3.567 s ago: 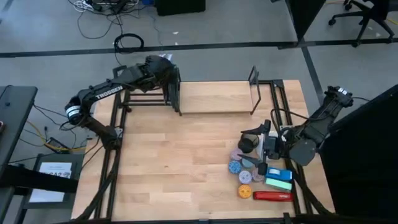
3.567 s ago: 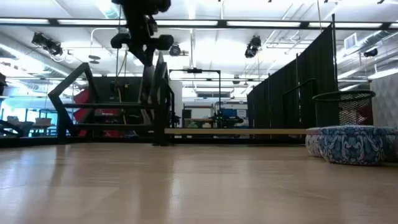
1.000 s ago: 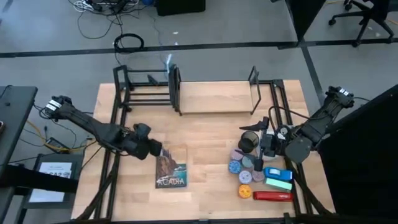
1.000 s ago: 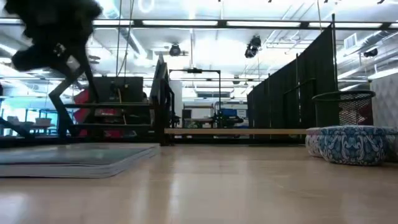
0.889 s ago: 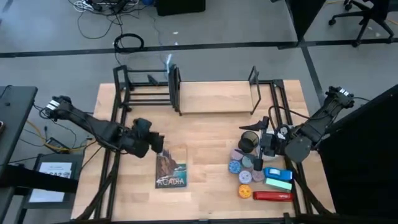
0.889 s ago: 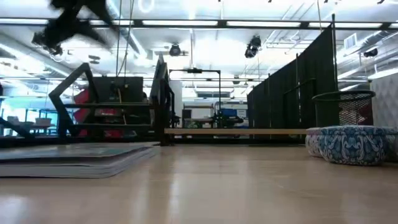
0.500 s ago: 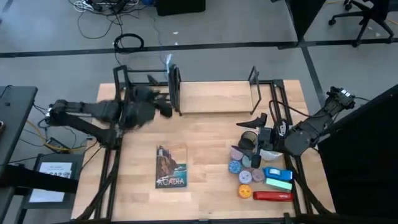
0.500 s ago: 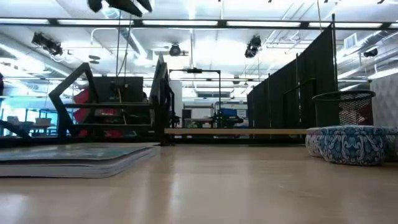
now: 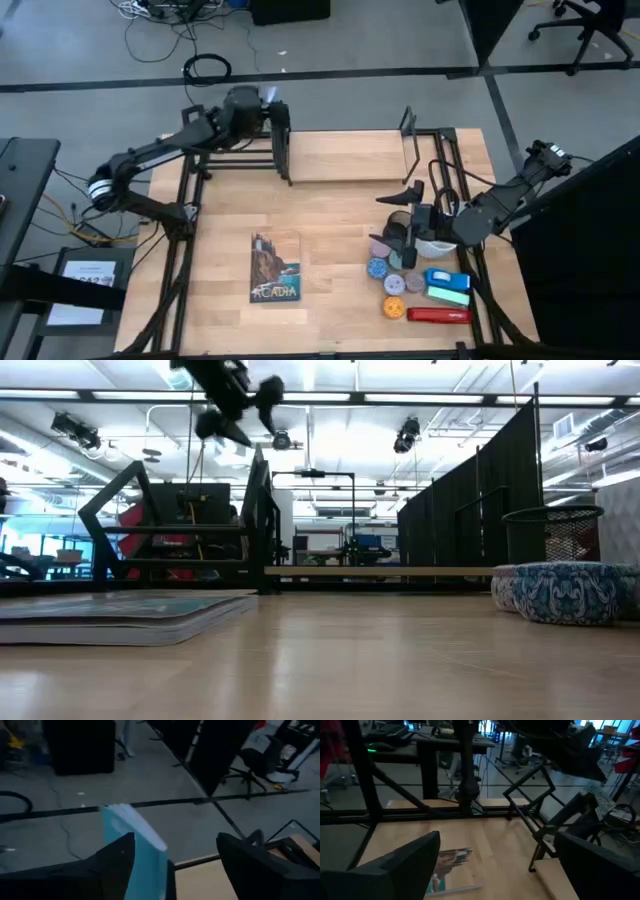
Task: Stock shelves
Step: Remove the blue book from the bookshelf
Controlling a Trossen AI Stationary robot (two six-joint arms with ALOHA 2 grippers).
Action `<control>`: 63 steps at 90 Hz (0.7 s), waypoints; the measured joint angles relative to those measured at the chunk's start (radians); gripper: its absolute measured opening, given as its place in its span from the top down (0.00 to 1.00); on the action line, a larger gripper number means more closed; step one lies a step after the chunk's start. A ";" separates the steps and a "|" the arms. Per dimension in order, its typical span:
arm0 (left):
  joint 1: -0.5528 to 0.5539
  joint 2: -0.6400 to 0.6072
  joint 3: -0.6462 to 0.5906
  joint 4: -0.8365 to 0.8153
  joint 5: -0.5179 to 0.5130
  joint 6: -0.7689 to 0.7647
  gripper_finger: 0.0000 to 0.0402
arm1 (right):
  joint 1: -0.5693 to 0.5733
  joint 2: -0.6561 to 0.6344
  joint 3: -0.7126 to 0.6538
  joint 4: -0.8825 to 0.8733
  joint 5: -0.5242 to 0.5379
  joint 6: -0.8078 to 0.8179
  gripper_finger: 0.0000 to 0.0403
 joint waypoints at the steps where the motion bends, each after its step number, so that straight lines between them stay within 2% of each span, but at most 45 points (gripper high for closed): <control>1: 0.003 0.006 0.000 0.000 0.001 -0.001 0.38 | 0.000 0.000 0.000 0.000 0.000 0.000 0.10; 12: 0.023 0.046 0.000 -0.005 0.000 -0.019 0.45 | 0.000 0.000 0.000 -0.001 0.000 0.000 0.10; 23: 0.031 0.058 0.000 0.005 -0.011 -0.020 0.57 | 0.000 0.000 0.000 -0.018 0.000 0.000 0.10; 32: 0.034 0.058 0.000 0.006 -0.022 -0.020 0.70 | 0.000 0.000 0.000 -0.035 0.000 -0.001 0.10; 45: 0.039 0.055 -0.001 0.007 -0.033 0.012 0.94 | 0.000 0.000 0.000 -0.045 0.001 -0.001 0.10; 63: 0.031 0.047 0.054 0.023 -0.075 0.098 0.99 | 0.000 0.000 0.000 -0.057 0.001 -0.002 0.10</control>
